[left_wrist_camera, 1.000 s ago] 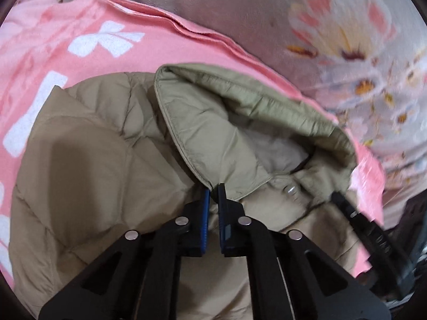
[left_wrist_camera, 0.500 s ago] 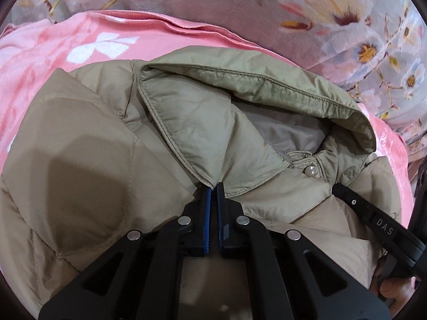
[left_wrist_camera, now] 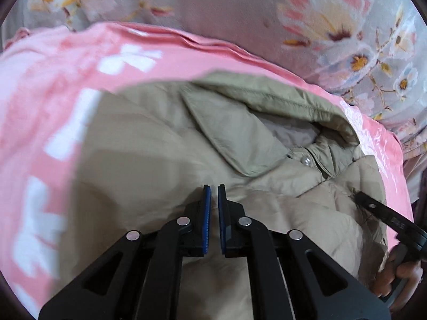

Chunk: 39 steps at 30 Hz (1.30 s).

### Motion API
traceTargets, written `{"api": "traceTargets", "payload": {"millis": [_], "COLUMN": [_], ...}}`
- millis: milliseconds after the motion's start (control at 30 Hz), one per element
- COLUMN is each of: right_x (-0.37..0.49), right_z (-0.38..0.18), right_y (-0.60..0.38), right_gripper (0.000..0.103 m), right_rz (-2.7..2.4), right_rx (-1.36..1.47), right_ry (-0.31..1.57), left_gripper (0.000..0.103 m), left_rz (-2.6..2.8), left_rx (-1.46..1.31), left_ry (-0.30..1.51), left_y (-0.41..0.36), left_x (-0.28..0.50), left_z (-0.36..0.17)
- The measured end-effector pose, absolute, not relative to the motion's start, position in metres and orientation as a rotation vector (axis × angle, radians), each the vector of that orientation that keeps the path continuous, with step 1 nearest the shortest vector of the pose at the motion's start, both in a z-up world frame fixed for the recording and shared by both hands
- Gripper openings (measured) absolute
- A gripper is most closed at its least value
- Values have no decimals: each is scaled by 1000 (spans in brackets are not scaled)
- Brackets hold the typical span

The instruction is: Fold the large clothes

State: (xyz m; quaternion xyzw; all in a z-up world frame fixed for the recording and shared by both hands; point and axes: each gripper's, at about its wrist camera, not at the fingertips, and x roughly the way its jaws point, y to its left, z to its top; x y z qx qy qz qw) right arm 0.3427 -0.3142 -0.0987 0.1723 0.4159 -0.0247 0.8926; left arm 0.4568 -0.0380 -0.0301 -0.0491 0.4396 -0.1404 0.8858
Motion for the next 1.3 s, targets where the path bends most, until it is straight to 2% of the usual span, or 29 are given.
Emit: {"api": "traceTargets", "payload": {"millis": [167,300,433,500,633,733,1133,1300], "right_x": [361,414,459,469,454,438,440,439], "right_z": [-29,-6,-37,-57,-80,-95,-126,-128], "right_y": [-299,-298,-305,-299,-282,-283,-308,-301], "right_gripper": [11,11,11,11,8,0,0,0], "right_rz": [-136,-111,-80,-67,8,8,-69,-100], "right_rx": [142,241,366,334,202,113,218,177], "right_ry": [696,645,706,774,838,872,866,842], "left_gripper": [6,6,6,4,3,0,0,0], "left_rz": [-219,-202,-201,-205,-266,-288,-242,-221], "left_rx": [-189,-320,-362,-315,-231,-175,13,42], "left_ry": [822,848,975,1039,1048,1062,903,874], "left_y": [-26,-44,-68,-80,-80,-80,-97,-99], "left_x": [502,551,581,584,564,550,524,520], "left_z": [33,45,10,-16,-38,-52,-71,-74]}}
